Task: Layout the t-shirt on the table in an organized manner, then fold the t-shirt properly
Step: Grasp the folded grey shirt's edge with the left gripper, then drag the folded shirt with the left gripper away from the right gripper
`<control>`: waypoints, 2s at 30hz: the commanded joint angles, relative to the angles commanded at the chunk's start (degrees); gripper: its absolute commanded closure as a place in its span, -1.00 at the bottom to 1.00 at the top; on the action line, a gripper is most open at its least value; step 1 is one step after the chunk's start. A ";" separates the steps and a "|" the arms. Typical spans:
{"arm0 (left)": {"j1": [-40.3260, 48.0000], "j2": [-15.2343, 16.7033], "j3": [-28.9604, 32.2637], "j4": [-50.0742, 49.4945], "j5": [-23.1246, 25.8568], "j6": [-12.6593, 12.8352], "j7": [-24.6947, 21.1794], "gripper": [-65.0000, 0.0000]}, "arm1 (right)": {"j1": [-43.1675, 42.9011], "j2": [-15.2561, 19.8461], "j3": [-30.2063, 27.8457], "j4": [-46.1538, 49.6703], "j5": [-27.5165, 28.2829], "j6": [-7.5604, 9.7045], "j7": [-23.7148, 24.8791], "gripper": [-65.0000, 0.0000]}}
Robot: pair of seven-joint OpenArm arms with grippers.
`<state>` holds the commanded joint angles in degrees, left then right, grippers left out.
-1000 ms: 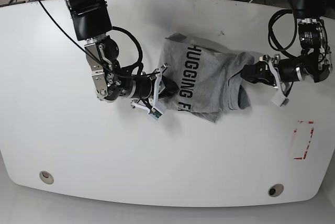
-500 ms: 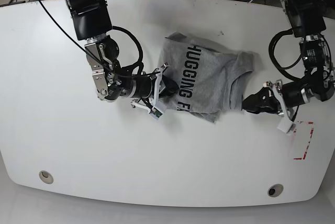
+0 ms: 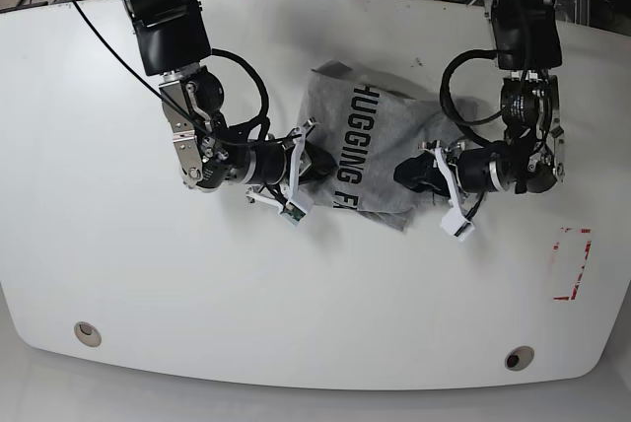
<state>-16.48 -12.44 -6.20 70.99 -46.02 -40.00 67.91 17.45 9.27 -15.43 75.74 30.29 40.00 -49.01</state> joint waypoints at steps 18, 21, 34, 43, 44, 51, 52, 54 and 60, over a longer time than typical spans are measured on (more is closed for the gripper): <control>-7.30 -8.26 -0.26 0.97 -6.42 0.00 -2.29 0.65 | -0.88 -0.35 0.00 11.25 0.18 0.00 -0.53 0.73; -5.80 -7.03 -0.26 6.07 -10.81 0.00 1.76 0.65 | -0.70 -0.44 0.00 13.45 -0.35 0.00 -0.44 0.73; 11.52 1.85 0.53 19.16 -0.88 0.00 -1.05 0.65 | 3.69 -4.75 -0.09 7.65 -16.53 0.00 5.54 0.73; 17.49 3.87 6.42 21.98 14.77 0.00 -10.29 0.65 | 3.69 -4.22 -0.18 -5.63 -20.31 0.00 15.56 0.74; 17.85 4.22 6.42 21.89 15.82 0.00 -11.34 0.65 | 3.60 -4.04 -0.18 -6.07 -20.31 0.00 16.18 0.74; 19.69 5.01 6.24 14.95 24.88 0.00 -20.22 0.65 | -1.49 -0.62 0.18 -6.15 -19.87 0.00 20.31 0.76; 19.60 4.92 6.33 12.75 25.67 0.00 -21.80 0.65 | -3.08 0.44 0.18 -4.13 -19.25 0.00 20.31 0.76; 18.29 4.75 6.33 8.88 26.64 0.00 -24.35 0.65 | -6.42 2.55 0.18 0.44 -17.93 0.00 20.04 0.76; 12.66 1.85 6.33 0.26 26.73 0.00 -25.23 0.65 | -14.77 4.66 1.32 12.66 -16.35 0.00 13.80 0.76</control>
<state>-3.82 -10.59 0.13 71.25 -19.30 -40.00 42.68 2.68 13.93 -14.11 88.40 13.93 40.00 -35.21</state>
